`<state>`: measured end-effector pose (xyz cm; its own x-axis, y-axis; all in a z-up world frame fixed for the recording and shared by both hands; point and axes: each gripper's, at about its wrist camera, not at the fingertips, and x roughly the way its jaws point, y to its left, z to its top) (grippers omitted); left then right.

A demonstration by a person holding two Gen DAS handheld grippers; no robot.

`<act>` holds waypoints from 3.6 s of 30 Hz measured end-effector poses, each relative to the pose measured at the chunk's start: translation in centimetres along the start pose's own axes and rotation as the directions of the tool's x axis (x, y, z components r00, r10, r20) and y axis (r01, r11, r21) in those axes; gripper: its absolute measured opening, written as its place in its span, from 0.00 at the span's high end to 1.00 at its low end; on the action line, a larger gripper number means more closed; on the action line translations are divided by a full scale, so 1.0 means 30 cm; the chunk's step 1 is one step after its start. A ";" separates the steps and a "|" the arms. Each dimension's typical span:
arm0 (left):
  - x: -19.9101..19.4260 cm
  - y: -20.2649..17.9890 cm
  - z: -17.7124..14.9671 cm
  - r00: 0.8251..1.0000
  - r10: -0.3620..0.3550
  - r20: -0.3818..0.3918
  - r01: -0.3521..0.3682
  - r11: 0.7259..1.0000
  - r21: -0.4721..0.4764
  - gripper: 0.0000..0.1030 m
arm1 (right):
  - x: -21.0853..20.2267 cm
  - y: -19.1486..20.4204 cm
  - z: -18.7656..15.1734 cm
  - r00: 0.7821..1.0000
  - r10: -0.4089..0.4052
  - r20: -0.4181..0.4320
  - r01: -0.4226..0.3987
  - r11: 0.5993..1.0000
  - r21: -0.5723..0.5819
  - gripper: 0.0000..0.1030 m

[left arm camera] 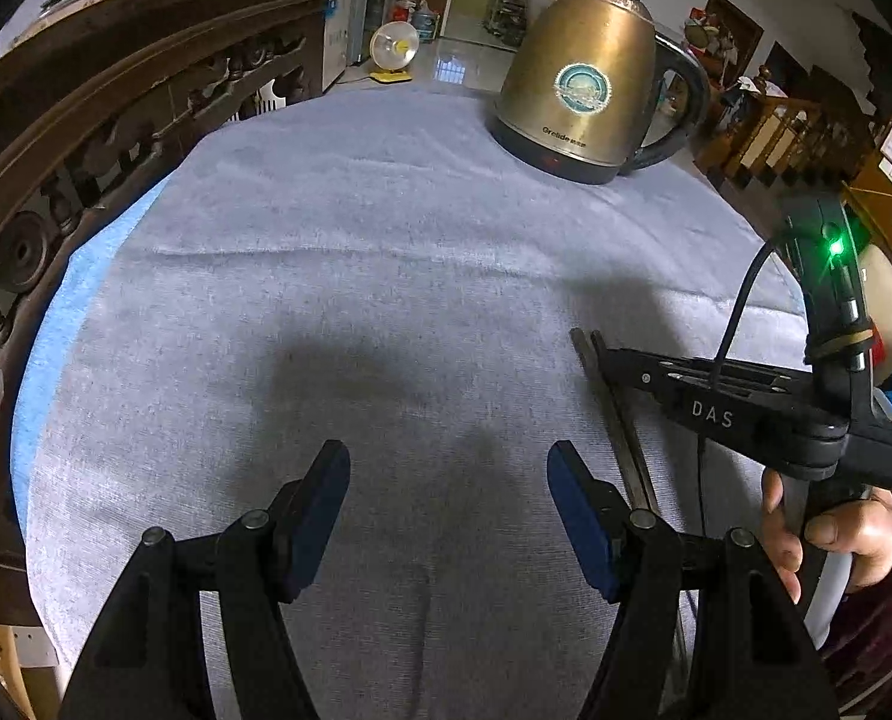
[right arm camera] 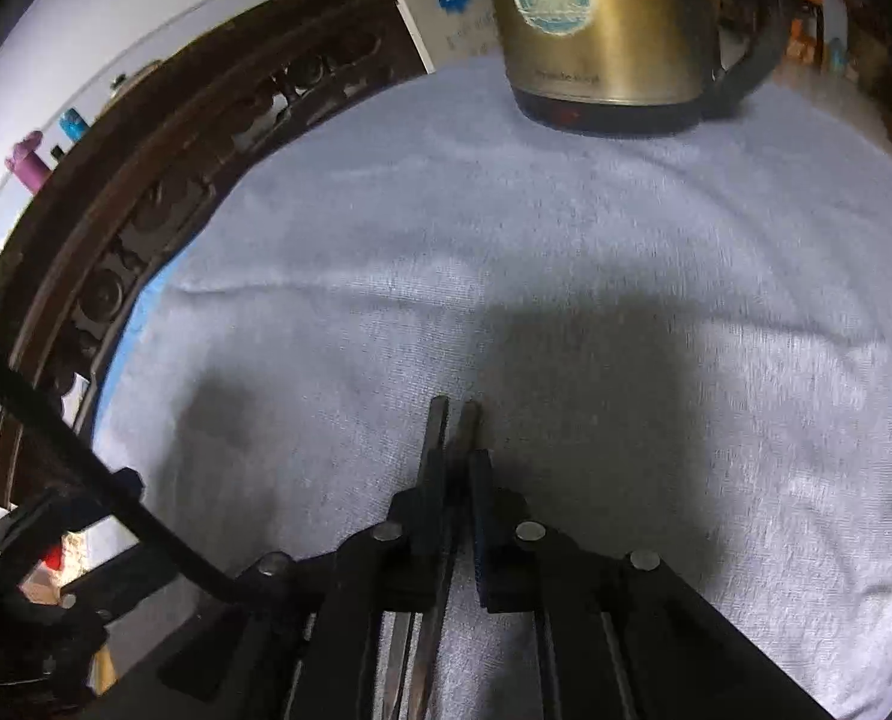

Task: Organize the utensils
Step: 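Close the right tool on a dark chopstick lying on the cloth, then close the left tool on the other dark chopstick beside the right tool, then lift both held chopsticks upright off the cloth, then carry both upright chopsticks over the olive cup and lower them in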

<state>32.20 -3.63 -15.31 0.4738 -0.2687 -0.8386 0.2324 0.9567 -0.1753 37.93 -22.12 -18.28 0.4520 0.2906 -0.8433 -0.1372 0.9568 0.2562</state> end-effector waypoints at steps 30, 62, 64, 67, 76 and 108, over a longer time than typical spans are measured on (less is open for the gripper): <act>0.269 -0.267 0.114 0.990 -0.071 -0.124 0.092 0.980 0.175 0.86 | -0.112 -0.167 -0.067 0.977 -0.209 -0.034 0.209 0.978 -0.002 0.89; 0.208 -0.228 0.147 0.989 -0.126 -0.080 0.129 0.991 0.040 0.95 | -0.304 -0.294 -0.171 0.982 -0.184 0.031 0.181 0.979 0.096 0.89; 0.140 -0.222 0.159 0.987 -0.158 -0.020 0.158 0.987 0.040 0.95 | -0.359 -0.288 -0.176 0.981 -0.173 0.093 0.163 0.981 0.105 0.89; 0.001 -0.223 0.169 0.986 -0.146 0.076 0.139 0.986 0.088 0.95 | -0.467 -0.274 -0.186 0.965 -0.183 0.189 0.163 0.980 0.116 0.90; -0.436 -0.134 0.099 0.919 -0.083 0.386 0.045 0.993 0.106 0.95 | -0.787 -0.228 -0.305 0.855 -0.201 0.478 0.133 0.976 0.172 0.93; -0.942 -0.252 -0.197 0.805 -0.106 0.584 0.005 0.985 0.171 0.95 | -1.350 0.207 -0.658 0.662 -0.074 0.746 0.112 0.994 -0.001 0.94</act>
<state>12.02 -2.59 6.67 0.8531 -0.3826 -0.3547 0.3767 0.9221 -0.0887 1.38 -27.95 8.15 0.9667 0.1215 -0.2252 -0.0863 0.9833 0.1600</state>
